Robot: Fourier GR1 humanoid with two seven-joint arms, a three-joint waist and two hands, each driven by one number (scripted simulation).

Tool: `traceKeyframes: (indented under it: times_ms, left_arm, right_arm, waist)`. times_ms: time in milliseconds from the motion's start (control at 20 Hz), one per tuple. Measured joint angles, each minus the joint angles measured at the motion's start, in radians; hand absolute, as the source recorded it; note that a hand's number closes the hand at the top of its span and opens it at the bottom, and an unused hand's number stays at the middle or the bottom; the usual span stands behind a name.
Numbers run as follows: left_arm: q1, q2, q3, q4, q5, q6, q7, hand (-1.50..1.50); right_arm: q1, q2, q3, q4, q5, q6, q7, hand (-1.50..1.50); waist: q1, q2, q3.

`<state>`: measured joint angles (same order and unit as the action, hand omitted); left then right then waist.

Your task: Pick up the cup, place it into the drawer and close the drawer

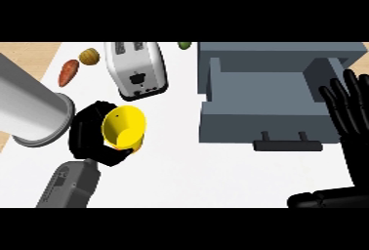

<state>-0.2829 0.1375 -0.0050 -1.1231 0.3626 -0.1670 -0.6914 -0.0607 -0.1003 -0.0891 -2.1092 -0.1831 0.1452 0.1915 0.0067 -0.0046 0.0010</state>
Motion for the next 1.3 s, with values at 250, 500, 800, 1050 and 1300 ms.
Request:
traceKeyframes:
  times_ms: [250, 500, 800, 1050, 1300]
  left_arm:
    - [-0.052, -0.040, -0.034, -0.175, 0.009, 0.093, 0.180, 1.50]
    - [-0.146, -0.064, -0.044, -0.259, -0.013, 0.184, 0.309, 1.50]
    - [-0.302, -0.086, -0.045, -0.255, -0.058, 0.268, 0.424, 1.50]
    - [-0.425, -0.099, -0.050, -0.240, -0.108, 0.338, 0.516, 1.50]
    - [-0.564, -0.119, -0.040, -0.115, -0.143, 0.373, 0.531, 1.50]
  right_arm:
    - [-0.026, 0.001, 0.001, 0.019, 0.007, -0.006, -0.001, -1.50]
    - [-0.015, 0.007, 0.009, -0.004, 0.012, -0.011, 0.010, -1.50]
    - [0.005, 0.013, 0.019, -0.007, 0.028, -0.006, -0.011, -1.50]
    - [0.005, 0.026, 0.037, 0.004, 0.053, -0.013, -0.024, -1.50]
    - [0.011, 0.017, 0.022, 0.006, 0.034, 0.002, -0.031, -1.50]
  waist:
    - [-0.003, 0.001, 0.000]
    - [-0.008, 0.003, -0.001]
    - [-0.012, 0.004, -0.001]
    - [-0.012, 0.004, -0.001]
    - [-0.018, 0.006, -0.001]
